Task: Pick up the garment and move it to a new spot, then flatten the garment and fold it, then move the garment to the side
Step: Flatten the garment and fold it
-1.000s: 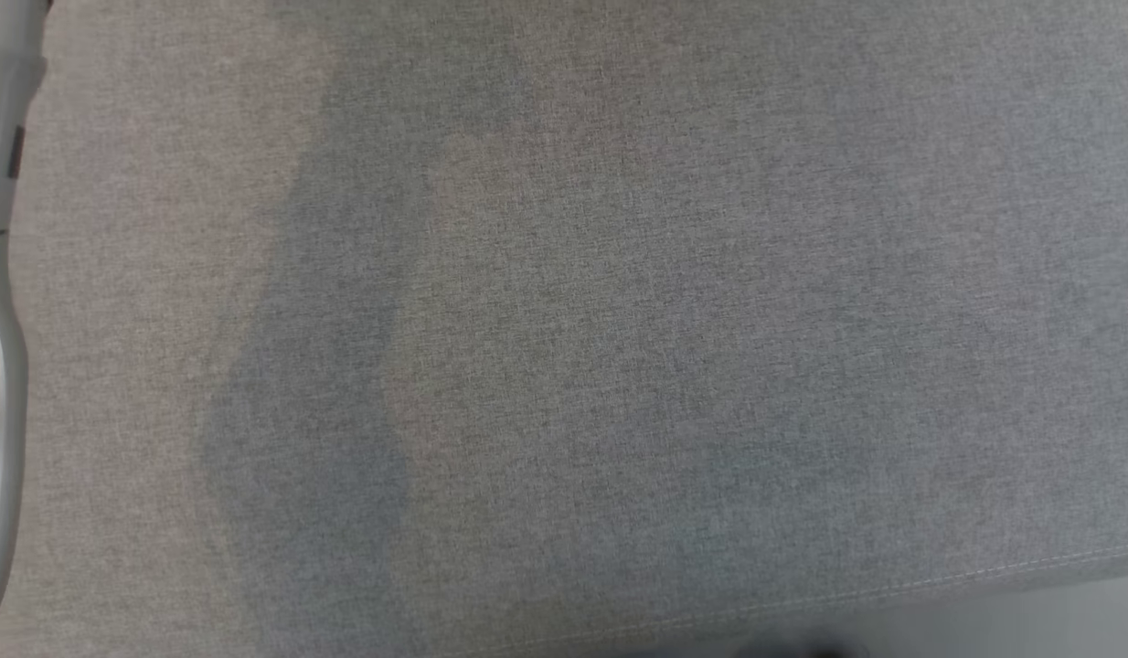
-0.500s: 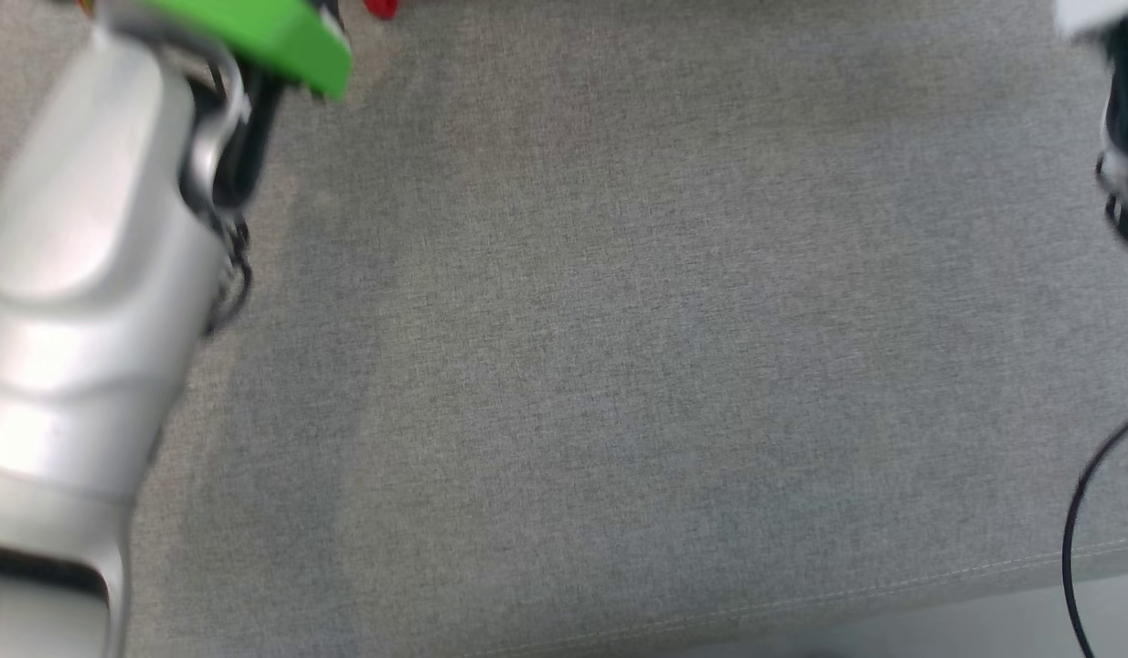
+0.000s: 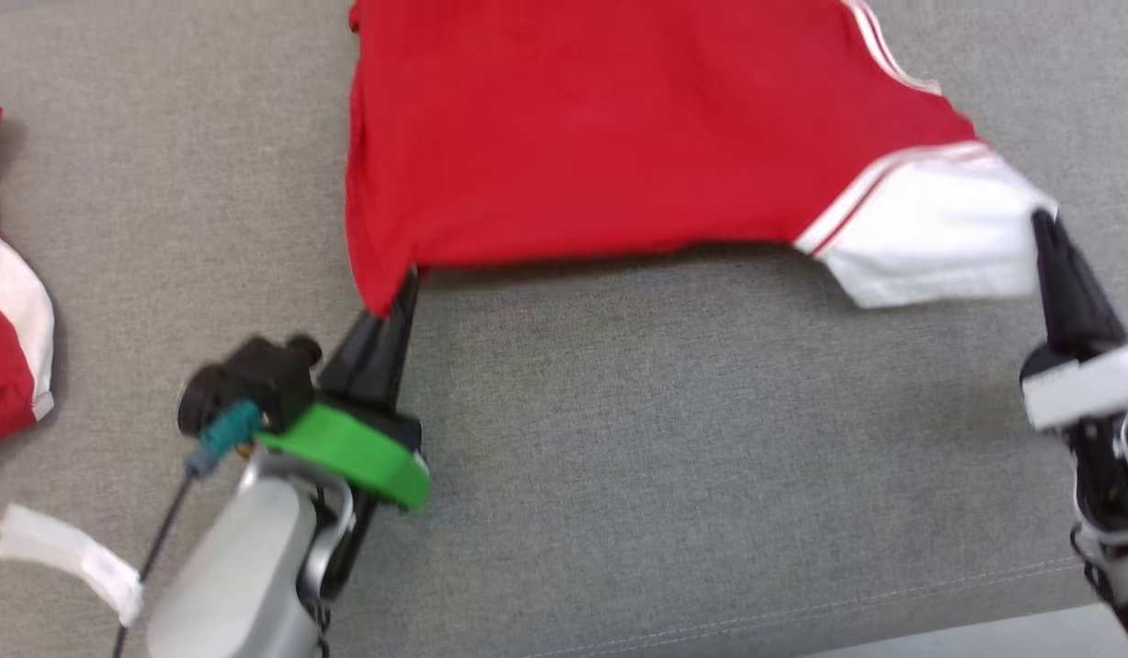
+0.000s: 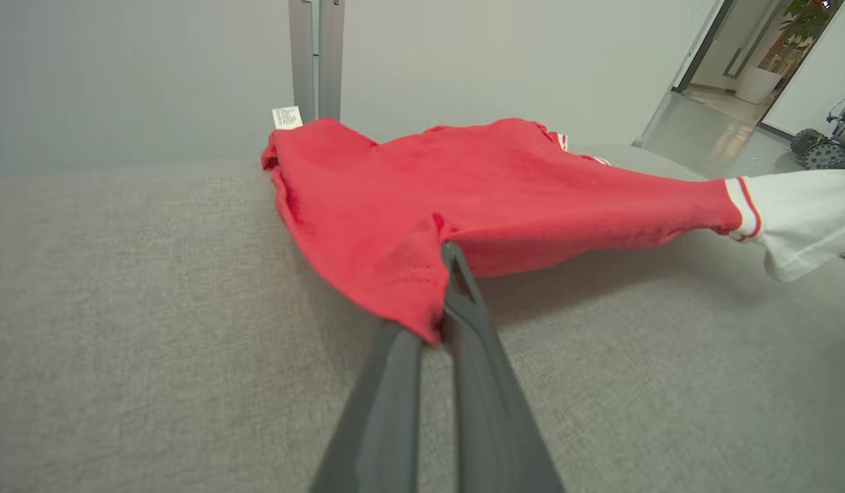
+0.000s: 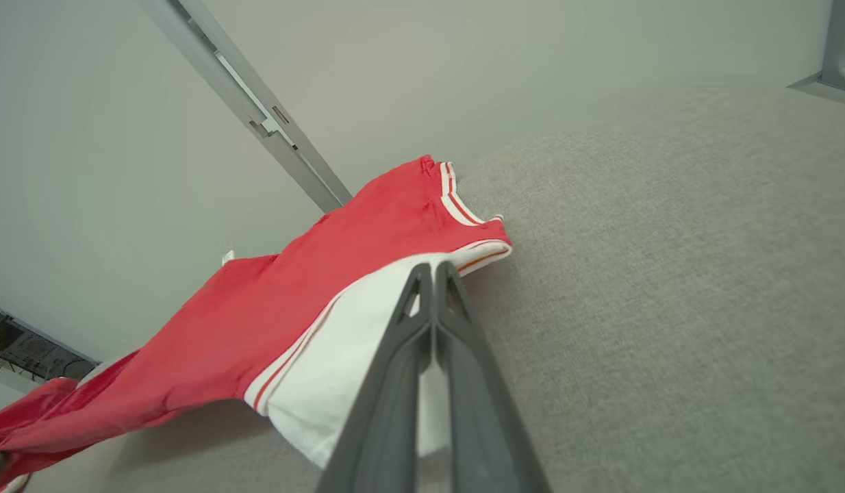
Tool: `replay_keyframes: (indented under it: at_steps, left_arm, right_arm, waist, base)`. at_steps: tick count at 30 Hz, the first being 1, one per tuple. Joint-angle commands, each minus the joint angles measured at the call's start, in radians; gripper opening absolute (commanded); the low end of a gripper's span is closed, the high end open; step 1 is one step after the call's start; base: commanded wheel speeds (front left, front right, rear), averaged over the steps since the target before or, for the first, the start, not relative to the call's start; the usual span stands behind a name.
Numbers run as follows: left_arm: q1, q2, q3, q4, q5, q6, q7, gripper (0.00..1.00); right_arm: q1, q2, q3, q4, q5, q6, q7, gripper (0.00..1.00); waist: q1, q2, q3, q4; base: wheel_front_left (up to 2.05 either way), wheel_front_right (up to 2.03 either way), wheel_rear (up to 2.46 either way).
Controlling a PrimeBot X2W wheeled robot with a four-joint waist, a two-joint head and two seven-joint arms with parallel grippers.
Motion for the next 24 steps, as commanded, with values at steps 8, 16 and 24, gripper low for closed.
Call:
replay_keyframes:
  at_steps: [8,16,24]
  left_arm:
    - [0.177,0.005,-0.028,-0.007,0.043,-0.015,-0.003,0.00]
    - [0.261,0.020,-0.004,-0.034,0.041,-0.022,-0.003,0.00]
    - [0.325,0.030,-0.010,-0.053,0.032,-0.022,-0.003,0.00]
  right_arm:
    - [0.301,0.114,-0.141,-0.157,-0.085,-0.001,0.090,0.00]
    - [0.519,0.277,-0.286,-0.308,-0.156,0.000,0.228,0.00]
    - [0.589,0.371,-0.359,-0.395,-0.227,0.000,0.335,0.00]
  waist:
    - [0.0000,-0.0001,-0.088,0.023]
    - [0.0000,-0.0001,-0.125,0.039]
    - [0.0000,-0.0001,-0.142,0.036]
  base:
    - [0.00,0.00,0.00]
    - [0.00,0.00,0.00]
    - [0.00,0.00,0.00]
